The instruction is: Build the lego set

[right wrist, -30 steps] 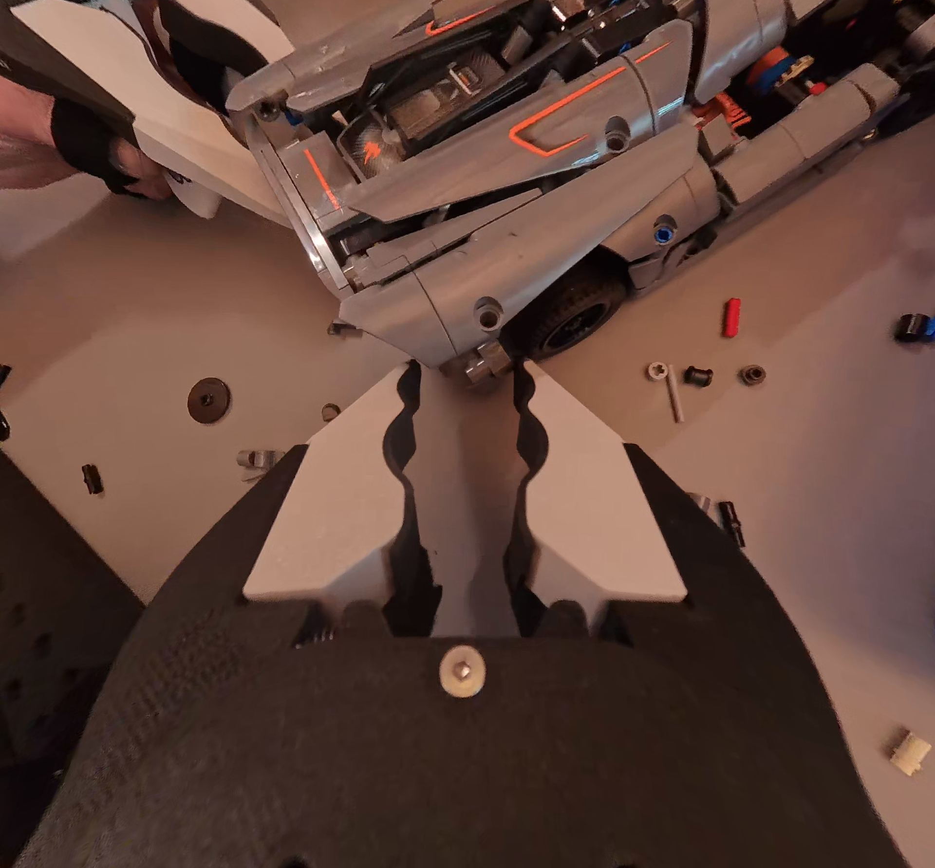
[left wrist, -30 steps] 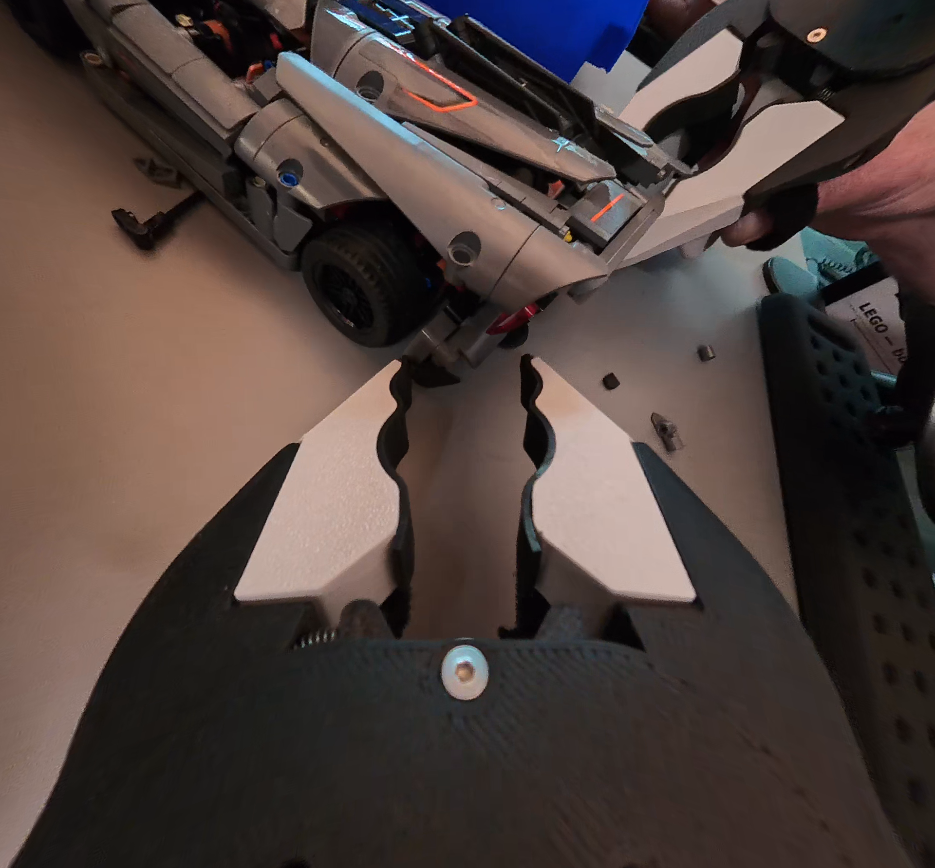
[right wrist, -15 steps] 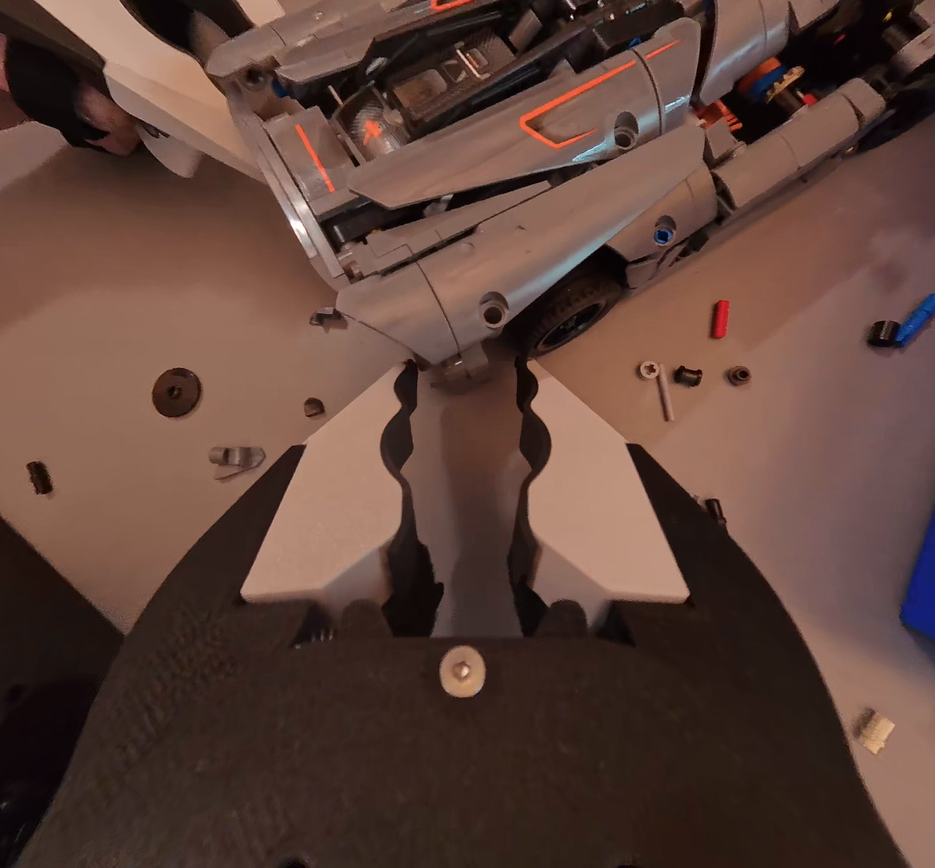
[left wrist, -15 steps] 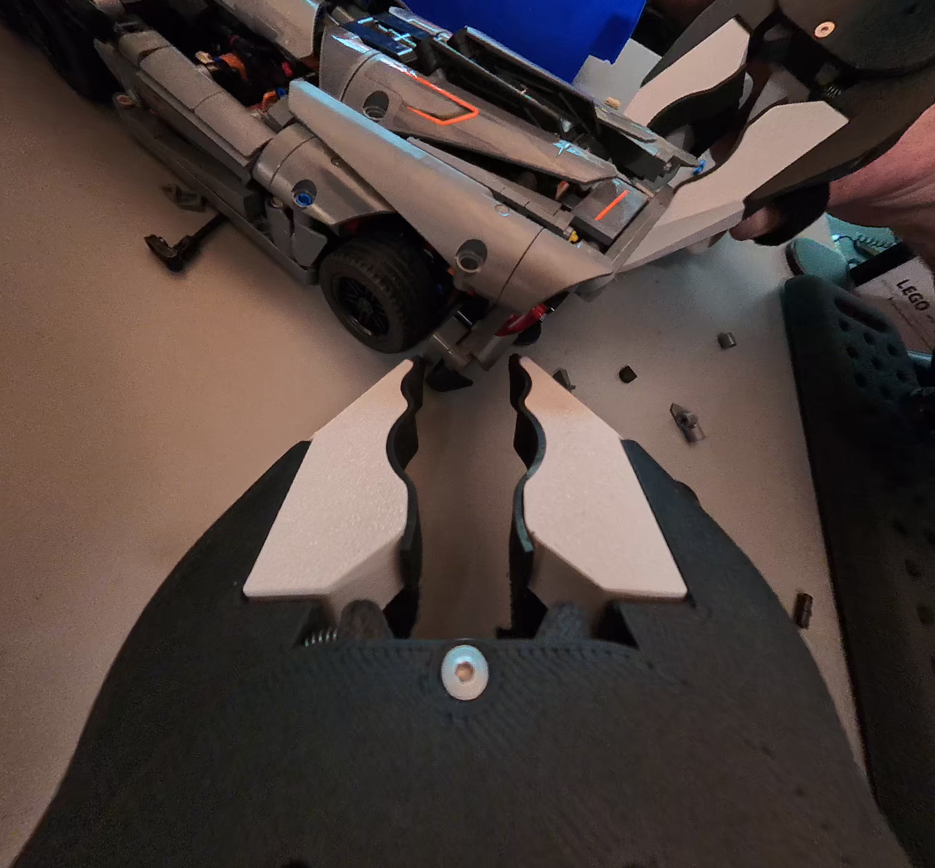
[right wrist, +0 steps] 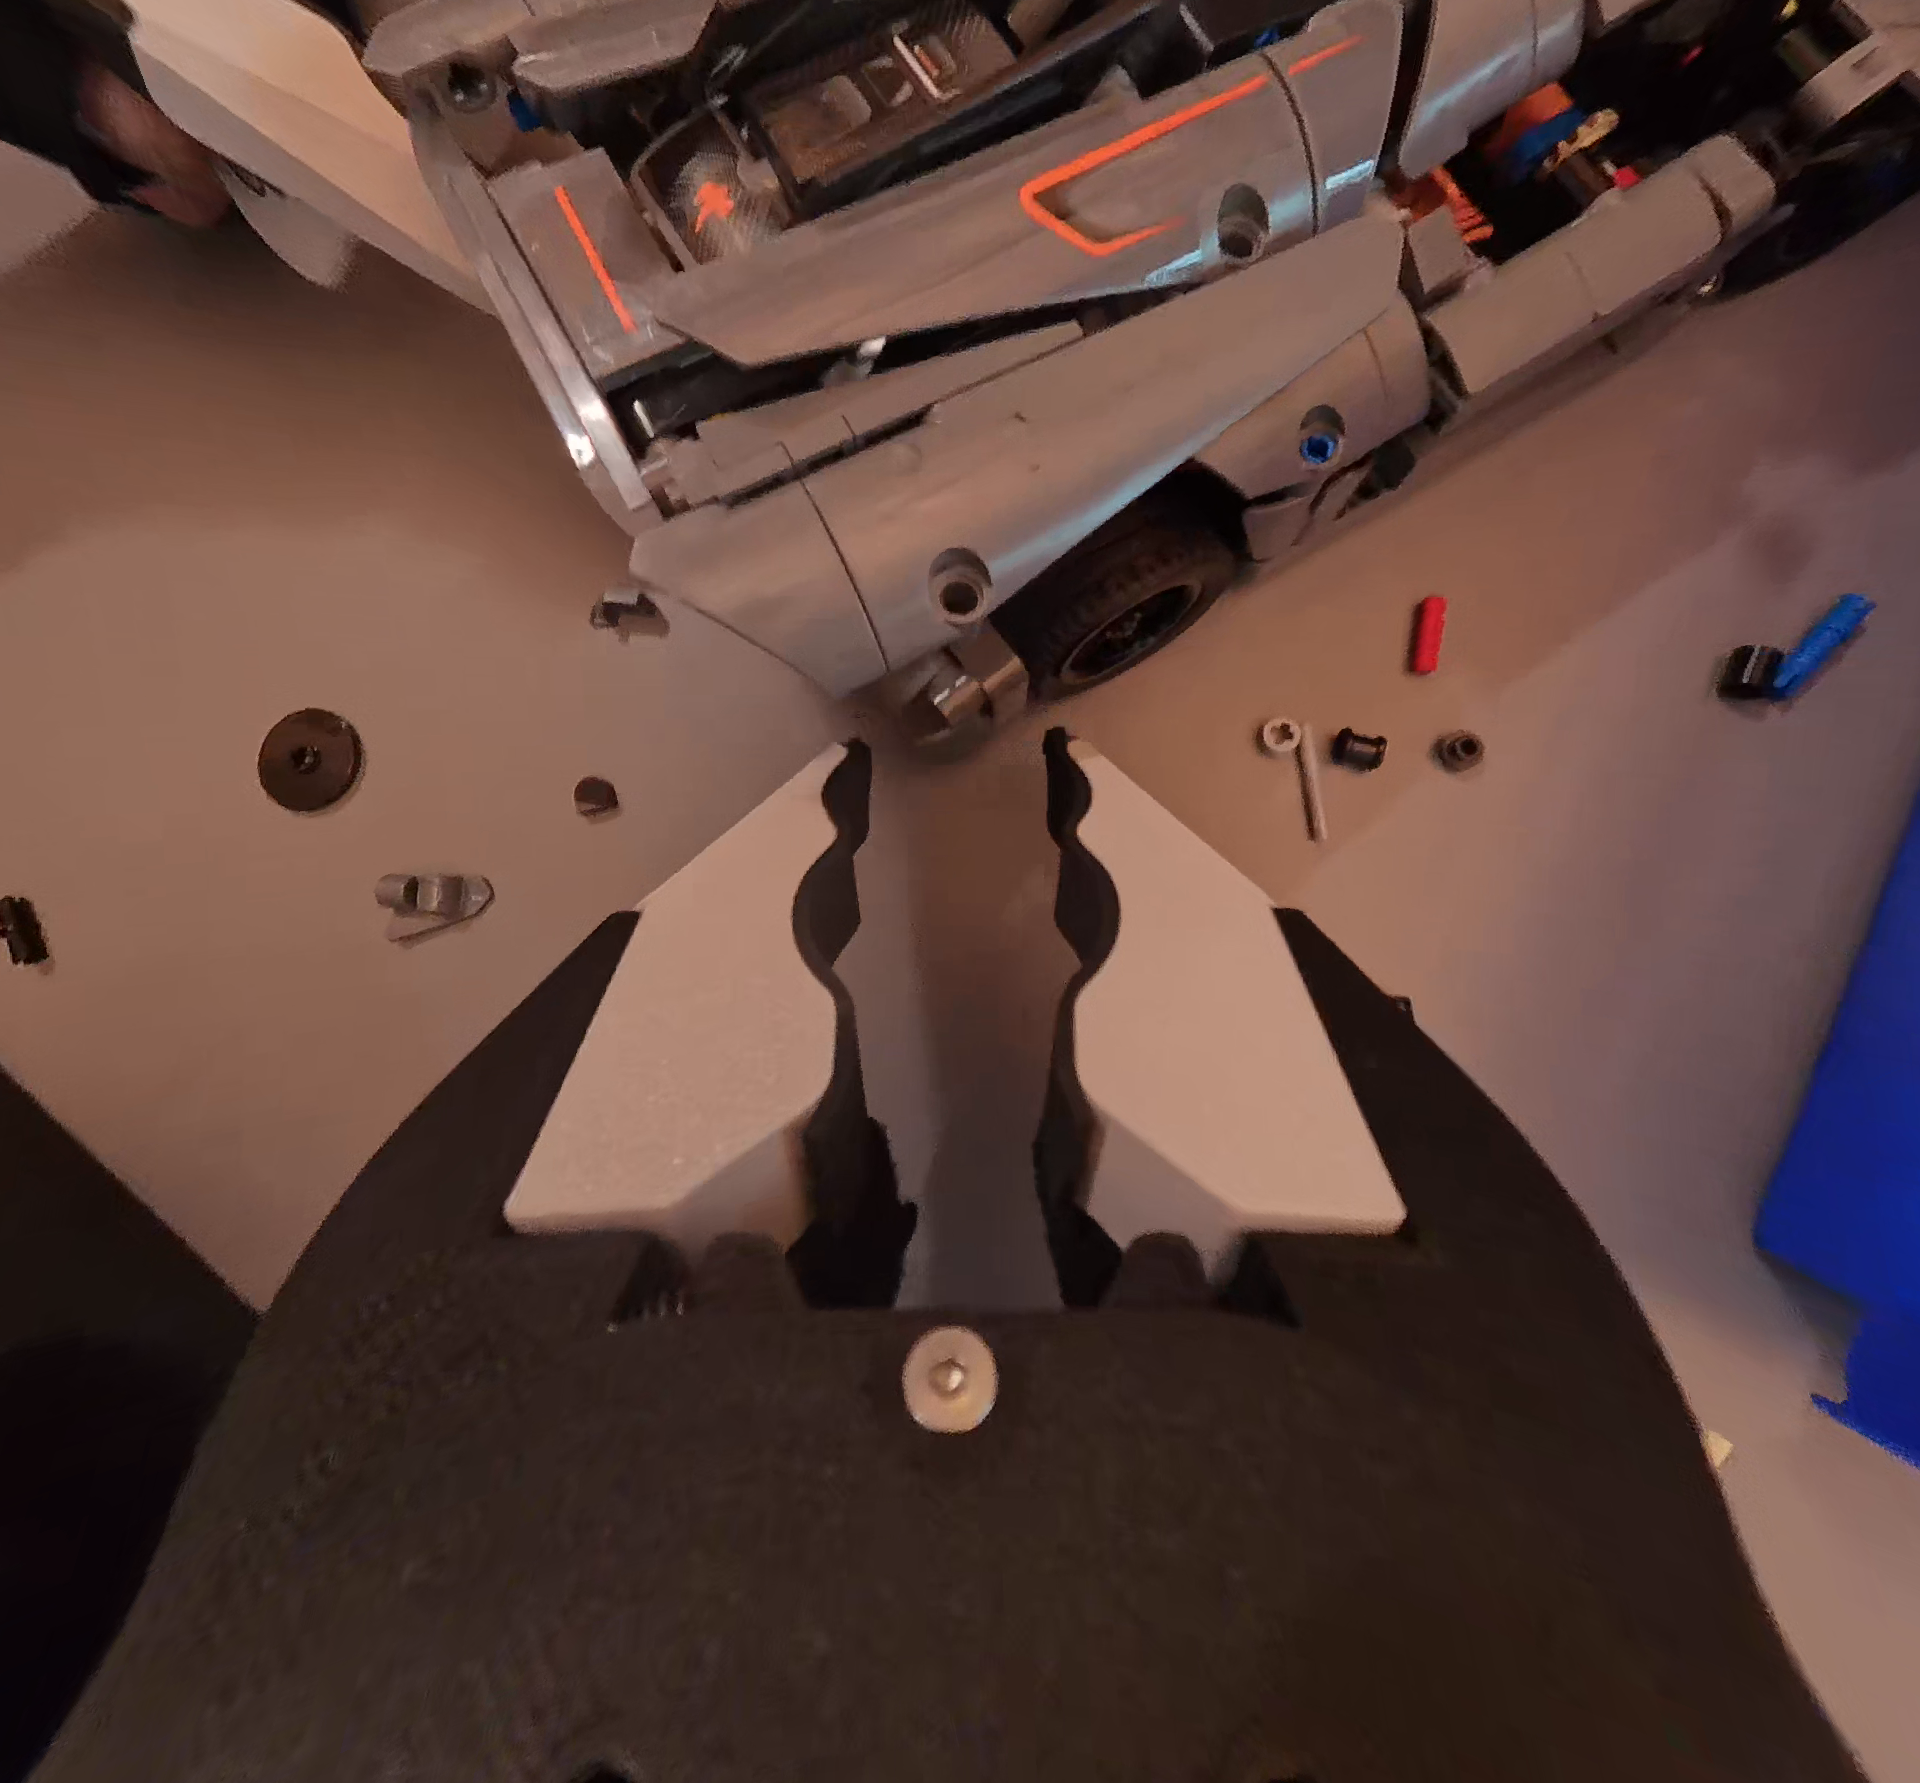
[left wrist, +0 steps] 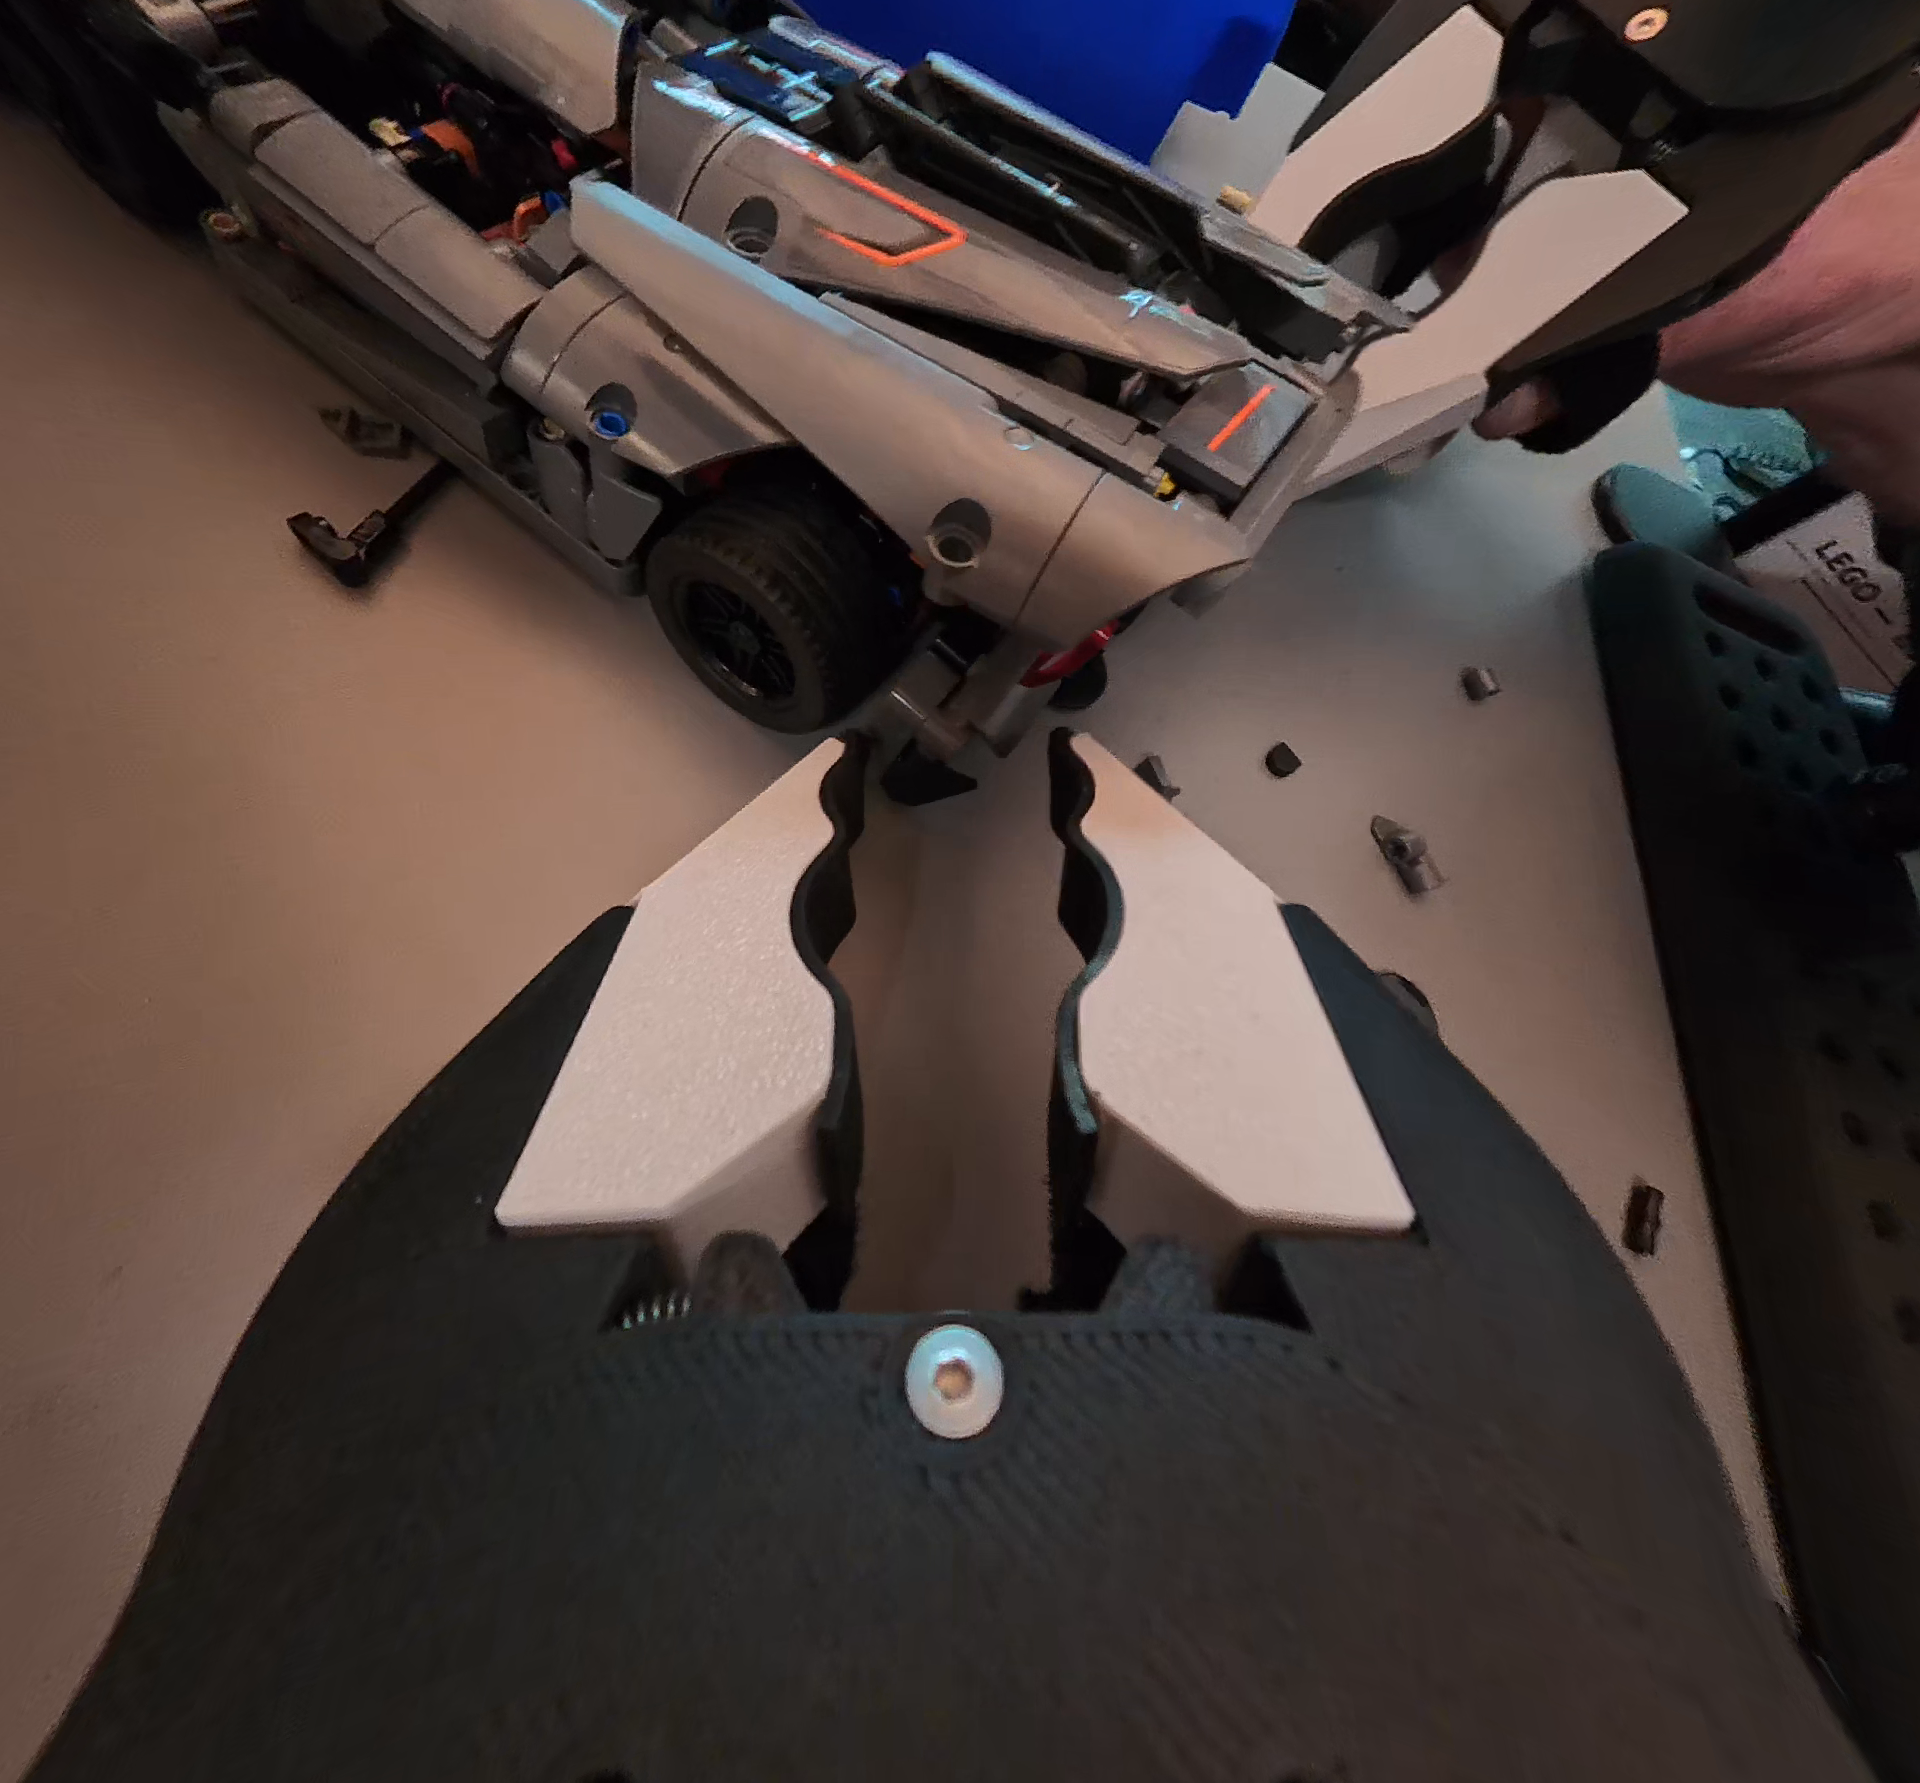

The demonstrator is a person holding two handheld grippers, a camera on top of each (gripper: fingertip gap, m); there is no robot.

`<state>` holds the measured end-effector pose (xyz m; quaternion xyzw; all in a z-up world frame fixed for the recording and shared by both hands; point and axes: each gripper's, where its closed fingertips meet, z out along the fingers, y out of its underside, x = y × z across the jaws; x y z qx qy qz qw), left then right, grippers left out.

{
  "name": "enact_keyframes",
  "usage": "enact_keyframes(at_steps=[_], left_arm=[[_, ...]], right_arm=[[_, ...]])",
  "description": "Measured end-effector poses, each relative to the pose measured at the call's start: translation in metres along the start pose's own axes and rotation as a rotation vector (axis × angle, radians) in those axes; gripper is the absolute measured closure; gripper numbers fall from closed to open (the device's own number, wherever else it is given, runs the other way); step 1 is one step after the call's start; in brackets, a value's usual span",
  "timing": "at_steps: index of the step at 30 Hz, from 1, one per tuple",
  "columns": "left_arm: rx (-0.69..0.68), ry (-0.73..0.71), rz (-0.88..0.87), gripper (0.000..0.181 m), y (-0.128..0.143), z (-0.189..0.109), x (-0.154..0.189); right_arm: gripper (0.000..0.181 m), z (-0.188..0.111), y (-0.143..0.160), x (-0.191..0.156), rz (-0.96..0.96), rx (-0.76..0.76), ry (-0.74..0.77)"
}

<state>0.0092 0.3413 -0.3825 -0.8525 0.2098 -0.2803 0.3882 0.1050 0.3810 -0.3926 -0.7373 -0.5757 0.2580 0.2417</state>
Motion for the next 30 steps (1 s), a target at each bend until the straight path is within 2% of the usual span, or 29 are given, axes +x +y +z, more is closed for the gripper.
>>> enact_keyframes(at_steps=[3,6,8,10,13,15,16,18,20,23,26,30], left_arm=[[0.004,0.013,-0.006,0.146,-0.001,-0.015,-0.007],[0.083,0.05,-0.056,0.145,-0.017,-0.032,-0.016],[0.058,0.008,-0.037,0.145,-0.019,-0.033,-0.026],[0.035,-0.023,-0.042,0.146,-0.02,-0.025,-0.035],[0.004,-0.059,-0.139,0.147,-0.016,-0.012,-0.053],[0.062,-0.001,-0.226,0.157,-0.022,-0.01,-0.057],[0.101,-0.008,-0.243,0.158,-0.028,-0.01,-0.061],[0.116,-0.021,-0.241,0.152,-0.034,-0.004,-0.062],[0.119,-0.034,-0.256,0.142,-0.038,0.003,-0.065],[0.169,-0.023,-0.282,0.138,-0.049,0.007,-0.063],[0.234,-0.082,-0.295,0.135,-0.059,0.008,-0.071],[0.321,-0.335,-0.196,0.134,-0.065,-0.008,-0.09]], right_arm=[[0.147,-0.012,0.0,0.003,0.017,0.018,-0.011],[0.144,-0.024,-0.007,0.016,0.131,0.072,-0.029],[0.154,-0.034,-0.015,0.039,0.247,0.147,0.04],[0.152,-0.037,-0.023,0.047,0.3,0.187,0.027],[0.152,-0.026,-0.02,0.064,0.332,0.123,0.095],[0.151,-0.019,-0.026,0.07,0.398,0.149,0.067],[0.144,-0.016,-0.03,0.072,0.423,0.172,0.048],[0.134,-0.01,-0.039,0.074,0.489,0.212,-0.023],[0.133,-0.007,-0.047,0.077,0.546,0.248,-0.075],[0.129,-0.003,-0.057,0.082,0.565,0.276,-0.1],[0.125,0.004,-0.059,0.086,0.591,0.267,-0.11],[0.128,0.008,-0.057,0.092,0.545,0.235,-0.028]])
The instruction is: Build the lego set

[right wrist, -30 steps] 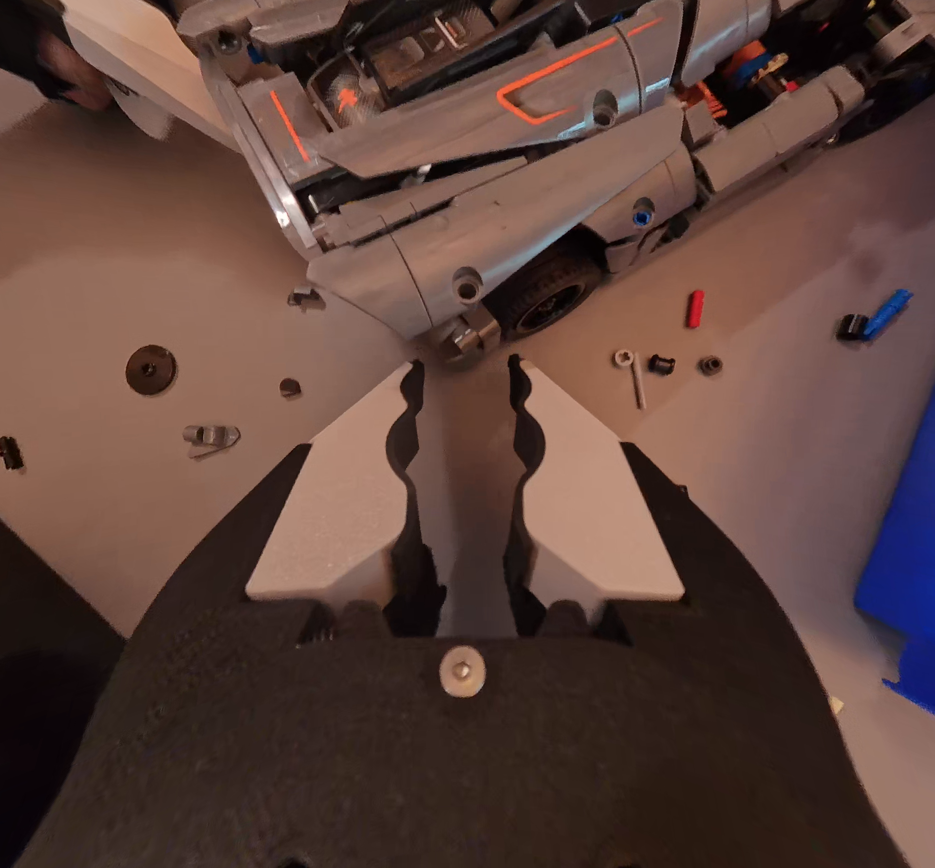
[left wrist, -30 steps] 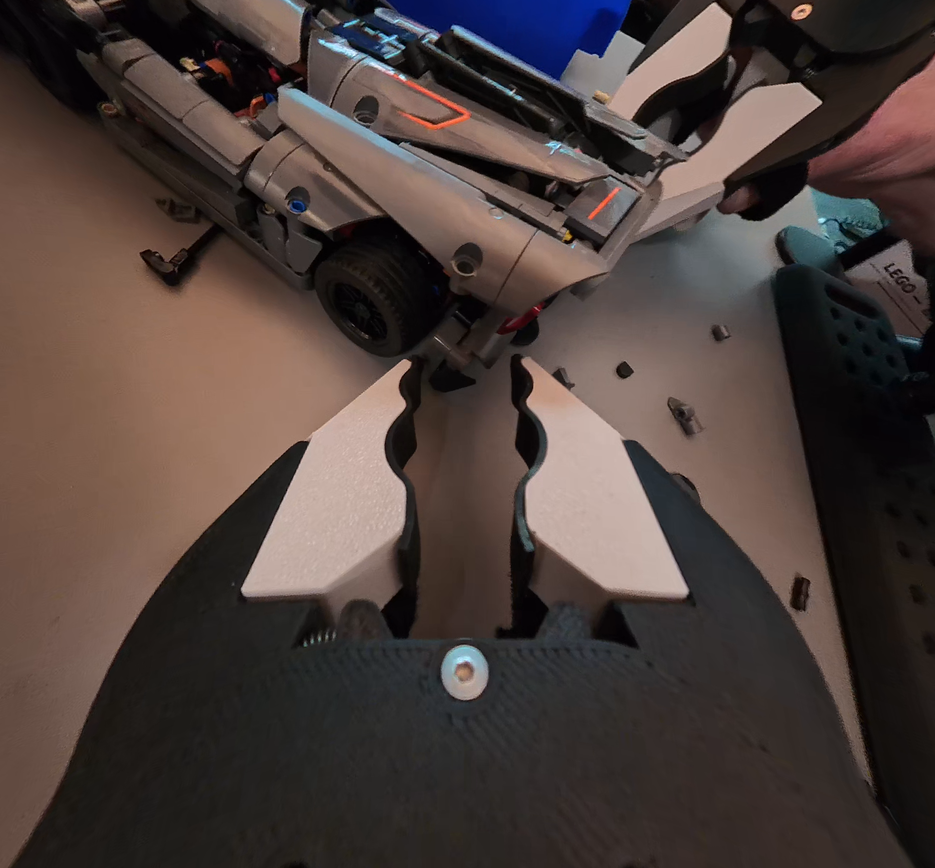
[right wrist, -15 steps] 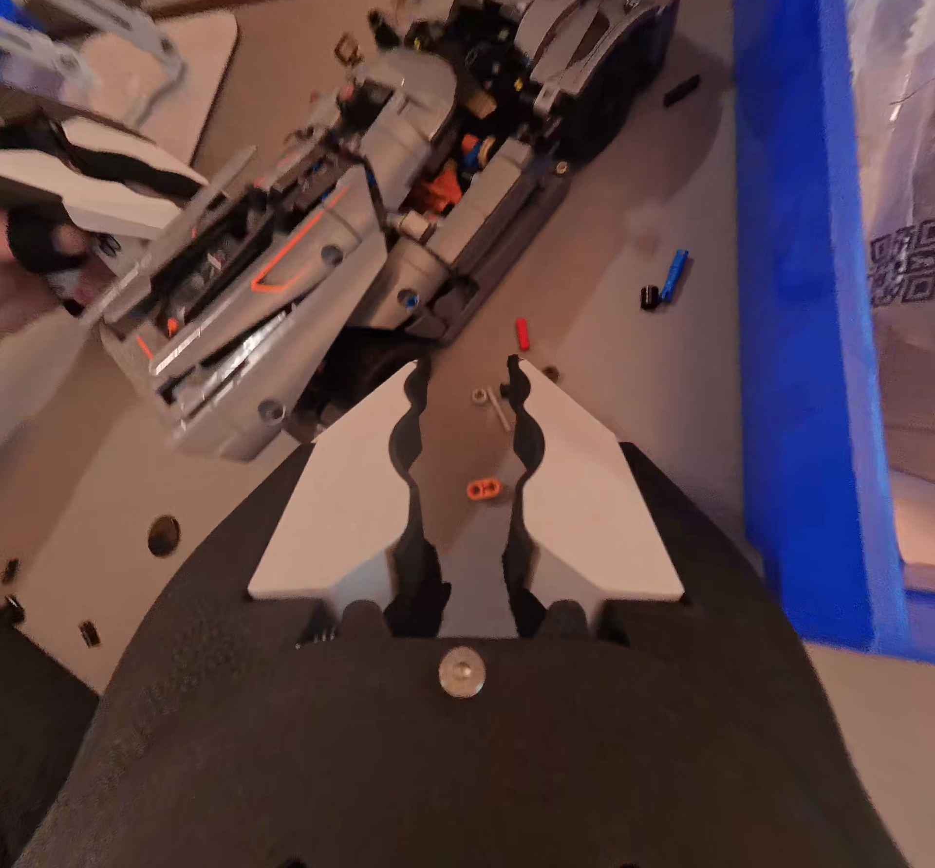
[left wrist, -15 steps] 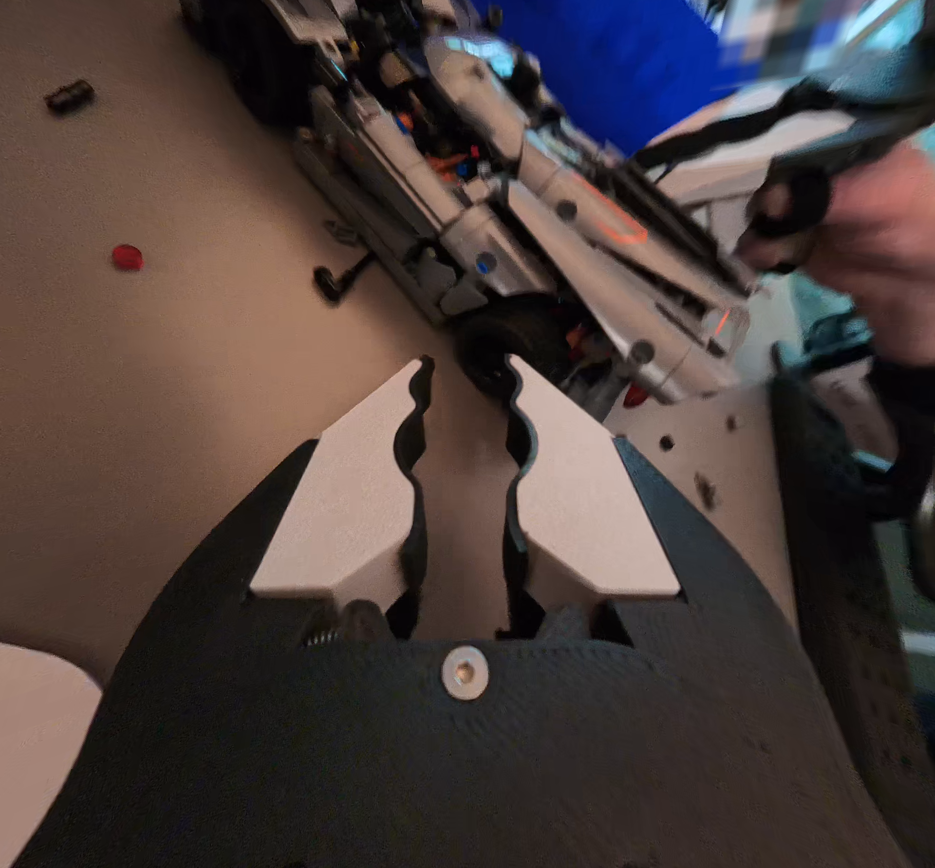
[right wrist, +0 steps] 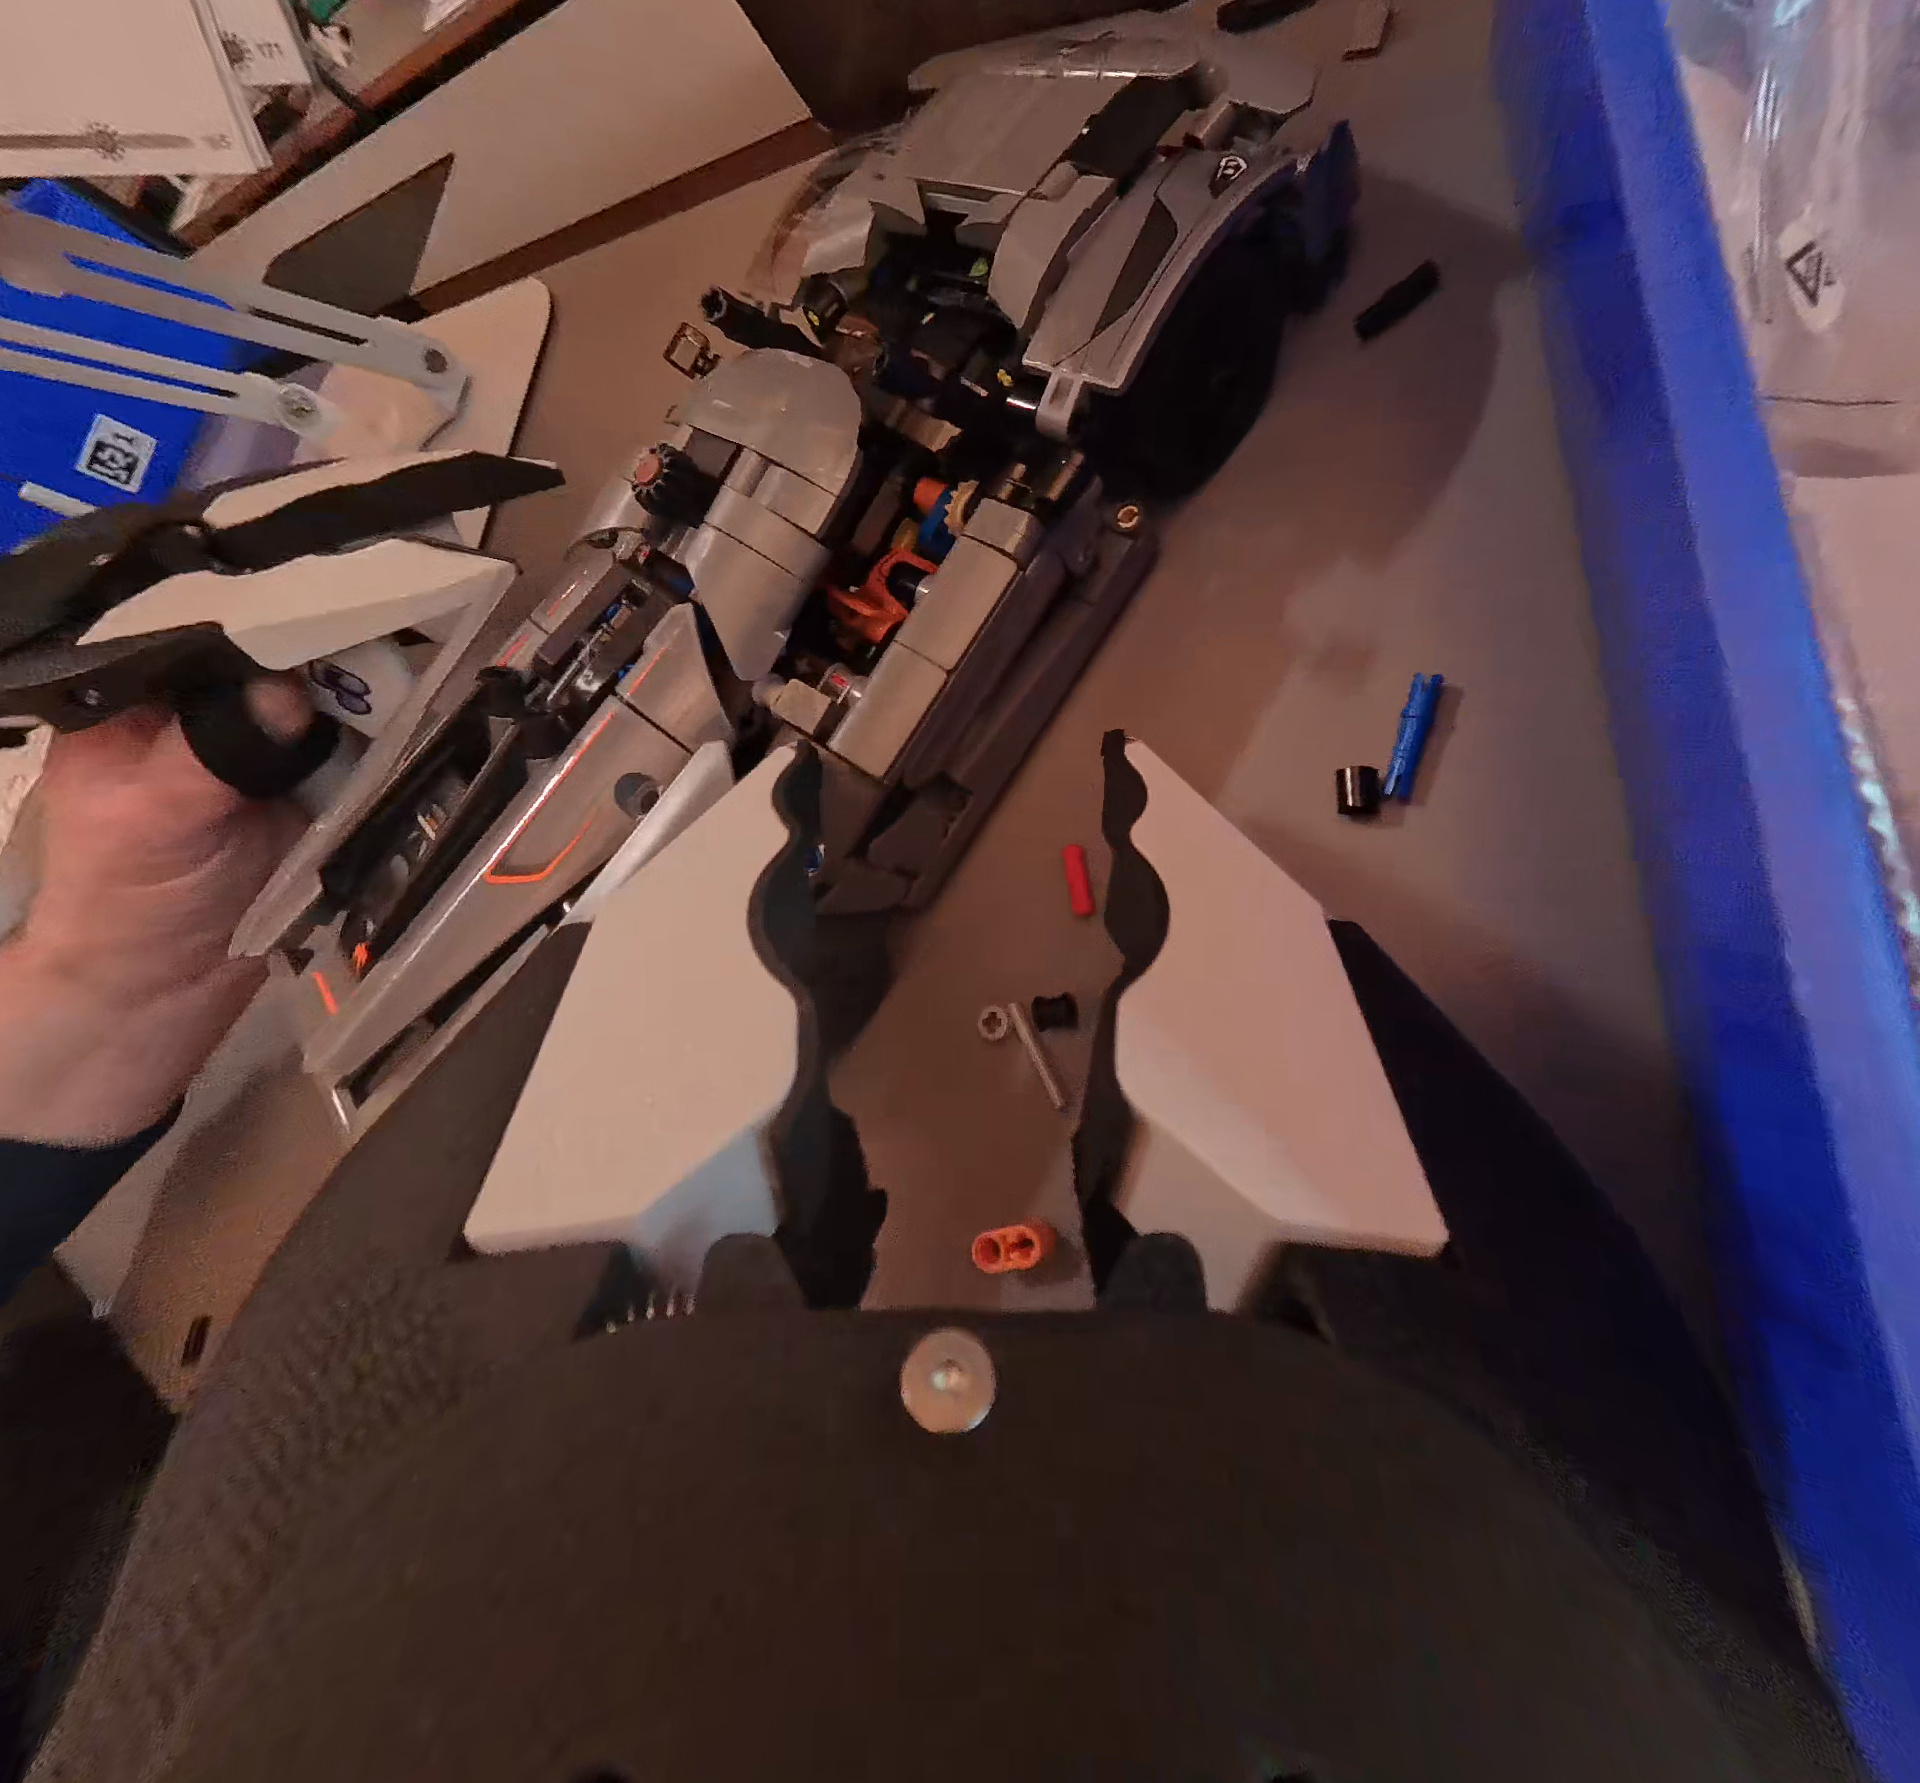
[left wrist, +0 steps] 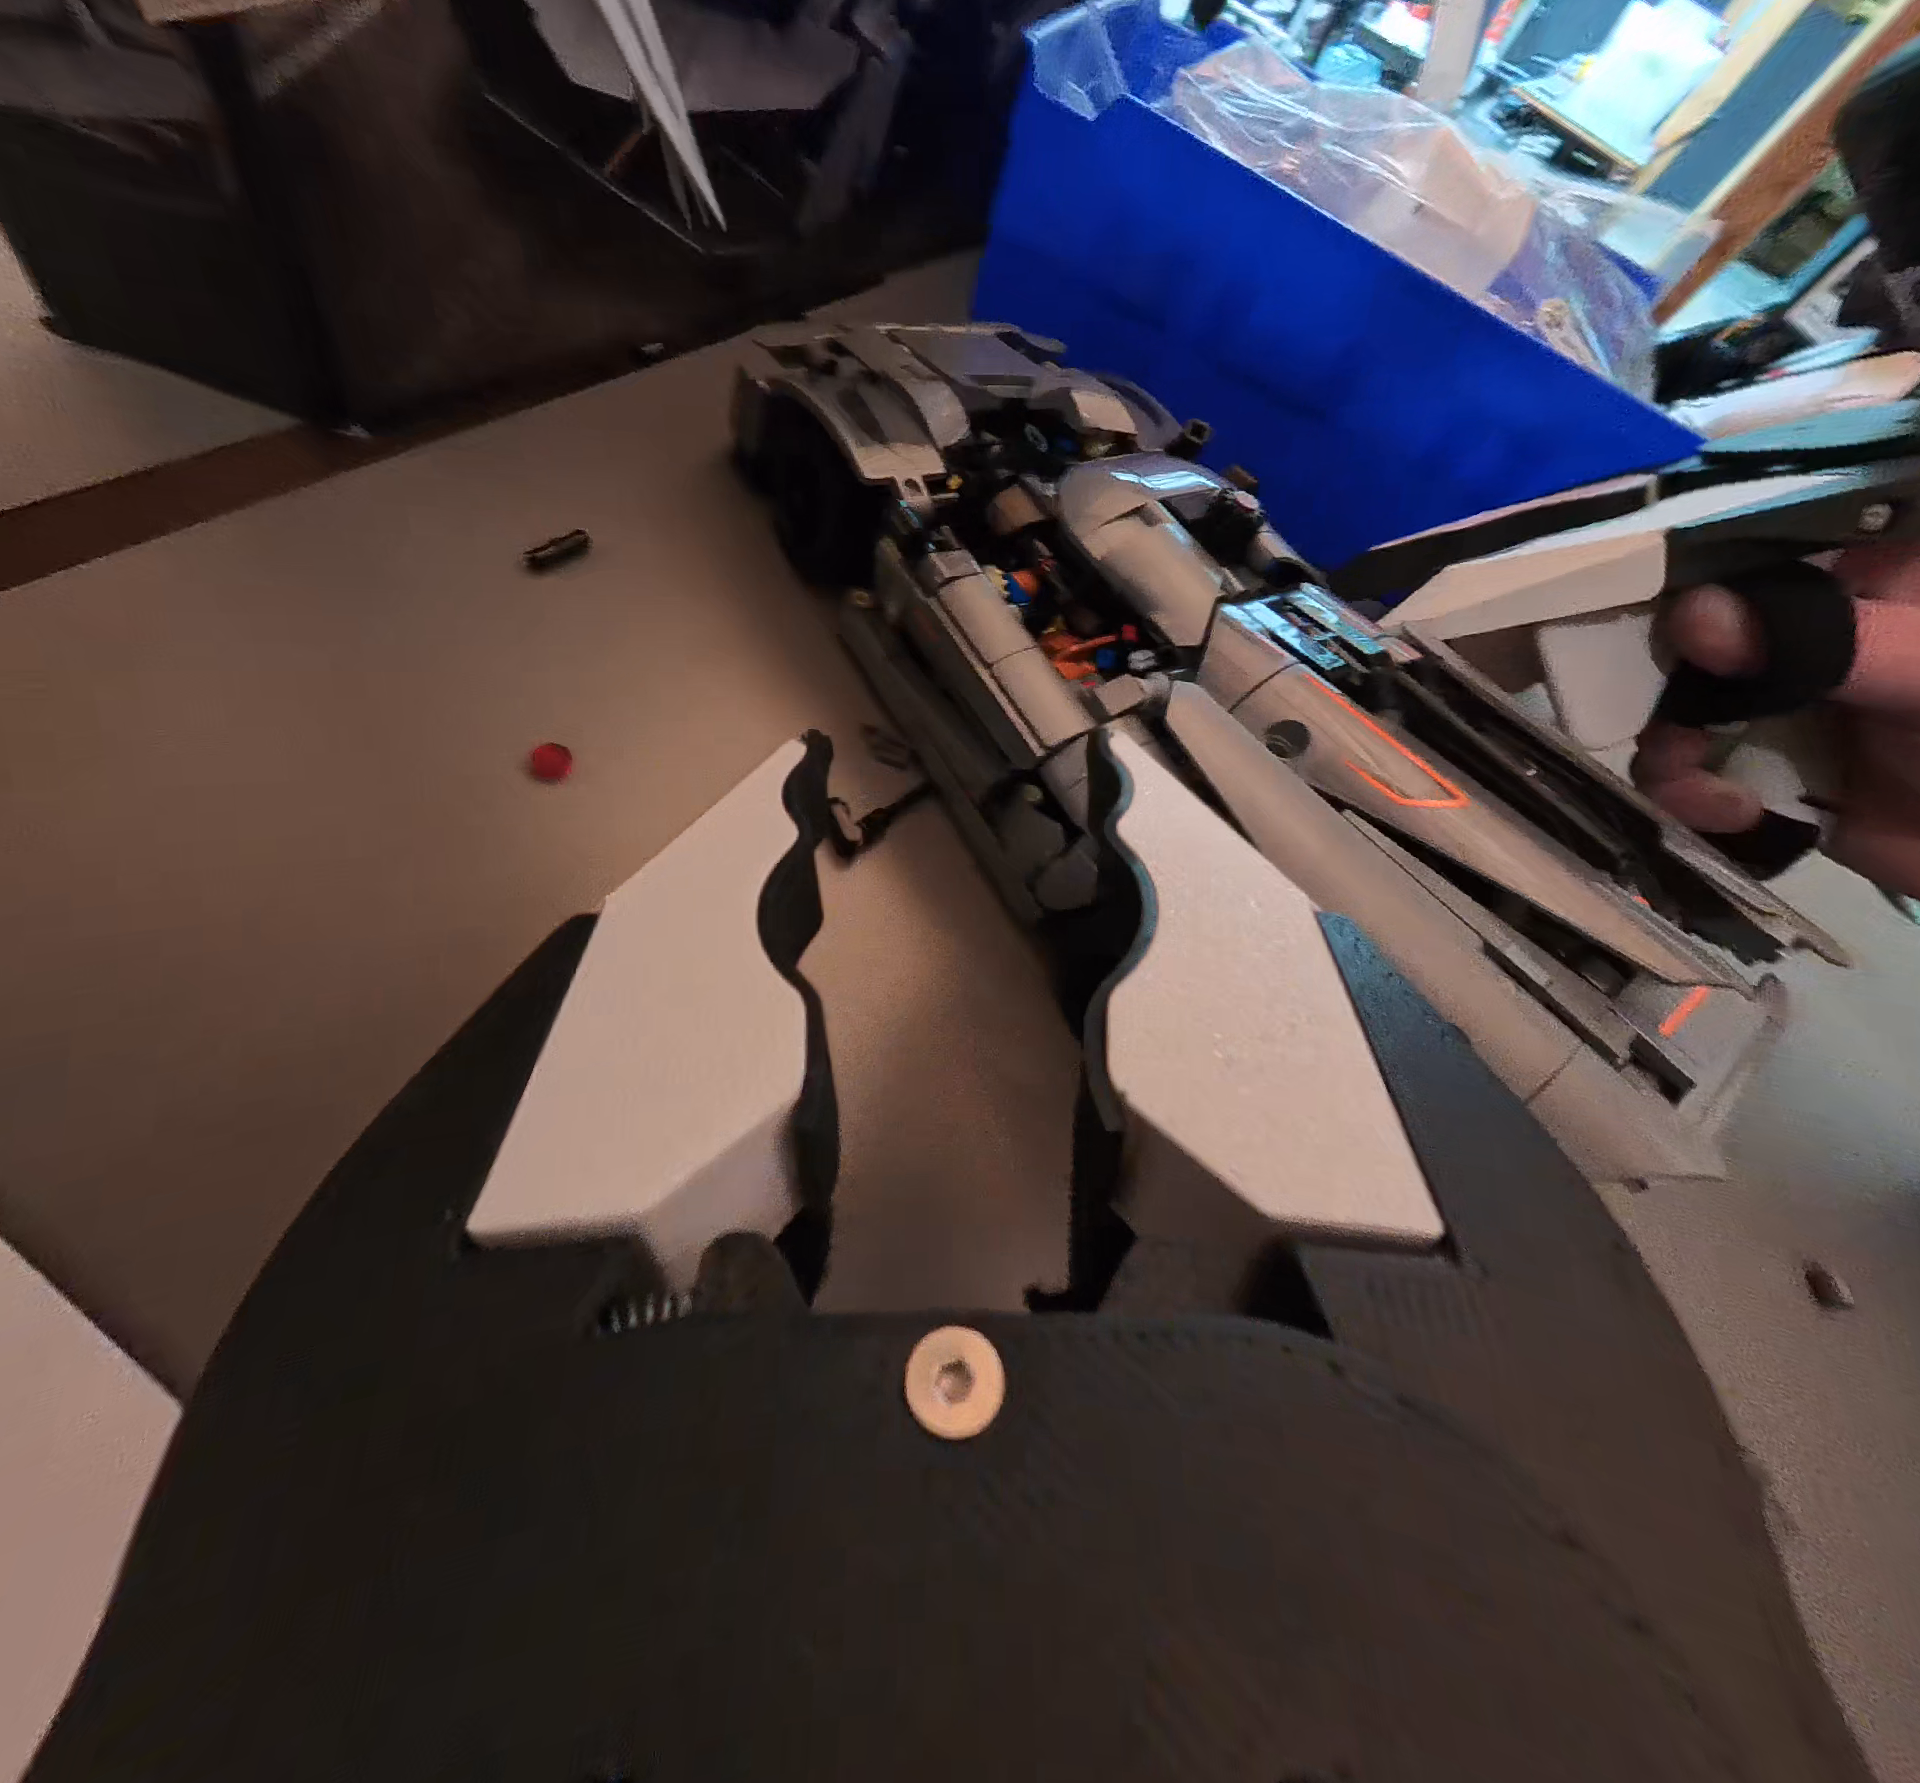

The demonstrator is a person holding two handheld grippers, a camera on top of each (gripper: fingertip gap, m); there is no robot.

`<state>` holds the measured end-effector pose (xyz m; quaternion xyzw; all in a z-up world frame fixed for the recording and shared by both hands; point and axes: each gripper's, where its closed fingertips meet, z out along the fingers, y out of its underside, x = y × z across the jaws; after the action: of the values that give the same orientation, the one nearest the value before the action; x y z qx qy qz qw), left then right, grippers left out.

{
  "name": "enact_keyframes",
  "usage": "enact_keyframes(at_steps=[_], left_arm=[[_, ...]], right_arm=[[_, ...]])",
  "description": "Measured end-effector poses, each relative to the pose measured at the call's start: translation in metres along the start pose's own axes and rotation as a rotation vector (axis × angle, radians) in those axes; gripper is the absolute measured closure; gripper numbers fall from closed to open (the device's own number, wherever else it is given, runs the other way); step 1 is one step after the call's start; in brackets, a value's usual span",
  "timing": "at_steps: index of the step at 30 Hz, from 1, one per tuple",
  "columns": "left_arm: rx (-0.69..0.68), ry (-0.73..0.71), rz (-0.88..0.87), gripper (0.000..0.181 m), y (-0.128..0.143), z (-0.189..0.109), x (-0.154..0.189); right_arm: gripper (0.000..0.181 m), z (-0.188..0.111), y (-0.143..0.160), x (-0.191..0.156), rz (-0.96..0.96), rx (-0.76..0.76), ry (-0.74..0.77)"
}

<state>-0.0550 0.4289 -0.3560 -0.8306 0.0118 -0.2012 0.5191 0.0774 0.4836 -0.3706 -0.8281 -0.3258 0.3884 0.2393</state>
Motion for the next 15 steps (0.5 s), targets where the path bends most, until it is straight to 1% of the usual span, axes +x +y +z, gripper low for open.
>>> enact_keyframes(at_steps=[2,4,6,8,10,11,14,15], left_arm=[[0.004,0.028,-0.042,0.136,-0.002,0.002,0.004],[0.018,0.027,-0.08,0.143,-0.006,0.006,0.003],[-0.02,0.037,-0.131,0.138,-0.003,0.015,0.001],[-0.047,0.054,-0.183,0.136,-0.001,0.022,0.002],[-0.046,0.035,-0.175,0.14,-0.001,0.027,-0.001],[-0.053,0.047,-0.175,0.14,0.0,0.029,0.002],[-0.056,0.047,-0.188,0.138,0.002,0.033,0.004],[-0.048,0.048,-0.19,0.138,0.001,0.033,0.004]], right_arm=[[0.129,0.004,-0.002,-0.002,0.034,0.019,-0.012],[0.128,0.007,-0.005,-0.002,0.063,0.037,-0.011],[0.128,0.007,-0.008,-0.002,0.071,0.053,-0.006],[0.134,0.005,-0.006,-0.004,0.073,0.035,-0.012],[0.134,0.002,-0.013,-0.005,0.09,0.071,-0.005],[0.134,0.003,-0.014,-0.006,0.097,0.073,-0.011],[0.13,0.005,-0.015,-0.005,0.137,0.086,-0.034],[0.132,0.005,-0.015,-0.006,0.142,0.083,-0.045]])
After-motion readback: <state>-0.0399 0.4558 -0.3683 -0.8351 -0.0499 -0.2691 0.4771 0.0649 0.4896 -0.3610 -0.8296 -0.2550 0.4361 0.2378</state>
